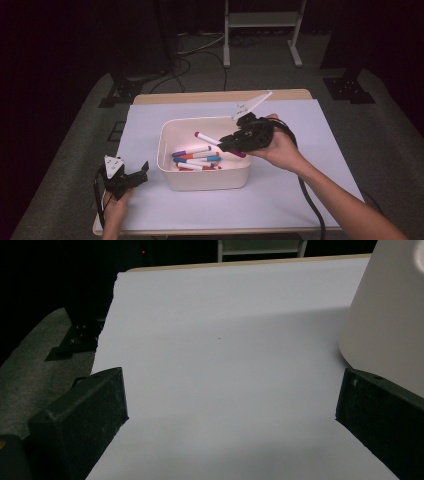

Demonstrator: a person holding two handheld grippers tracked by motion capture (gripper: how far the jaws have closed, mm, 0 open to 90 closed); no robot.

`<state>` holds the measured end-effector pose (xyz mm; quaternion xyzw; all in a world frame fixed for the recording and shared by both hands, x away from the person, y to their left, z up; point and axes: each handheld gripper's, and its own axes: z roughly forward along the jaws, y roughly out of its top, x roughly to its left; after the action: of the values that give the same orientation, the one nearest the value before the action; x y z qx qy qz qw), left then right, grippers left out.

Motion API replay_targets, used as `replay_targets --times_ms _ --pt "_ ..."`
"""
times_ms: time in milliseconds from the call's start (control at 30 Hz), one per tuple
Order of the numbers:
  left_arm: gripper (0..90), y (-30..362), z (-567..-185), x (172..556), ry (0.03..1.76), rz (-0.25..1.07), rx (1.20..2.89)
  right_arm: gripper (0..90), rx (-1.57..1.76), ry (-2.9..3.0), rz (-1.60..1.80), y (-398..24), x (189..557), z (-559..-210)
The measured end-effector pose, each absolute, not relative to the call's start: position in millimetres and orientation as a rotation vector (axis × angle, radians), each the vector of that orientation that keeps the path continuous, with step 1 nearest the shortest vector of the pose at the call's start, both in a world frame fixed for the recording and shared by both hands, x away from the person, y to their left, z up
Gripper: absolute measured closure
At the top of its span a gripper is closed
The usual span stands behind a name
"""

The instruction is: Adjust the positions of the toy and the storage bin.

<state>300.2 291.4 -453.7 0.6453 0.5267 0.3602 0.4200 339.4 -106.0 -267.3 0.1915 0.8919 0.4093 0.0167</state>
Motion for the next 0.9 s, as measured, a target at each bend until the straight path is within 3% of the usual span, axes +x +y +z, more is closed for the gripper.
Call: replay_targets --times_ms 300,900 --pt "0.0 291 -454 300 1.314 0.904 1.62 75.7 0.486 2.861 1.27 -60 354 -290" --pt "0.0 292 -454 300 1.317 0.898 1.617 75.7 0.416 2.999 1.114 -22 373 -329"
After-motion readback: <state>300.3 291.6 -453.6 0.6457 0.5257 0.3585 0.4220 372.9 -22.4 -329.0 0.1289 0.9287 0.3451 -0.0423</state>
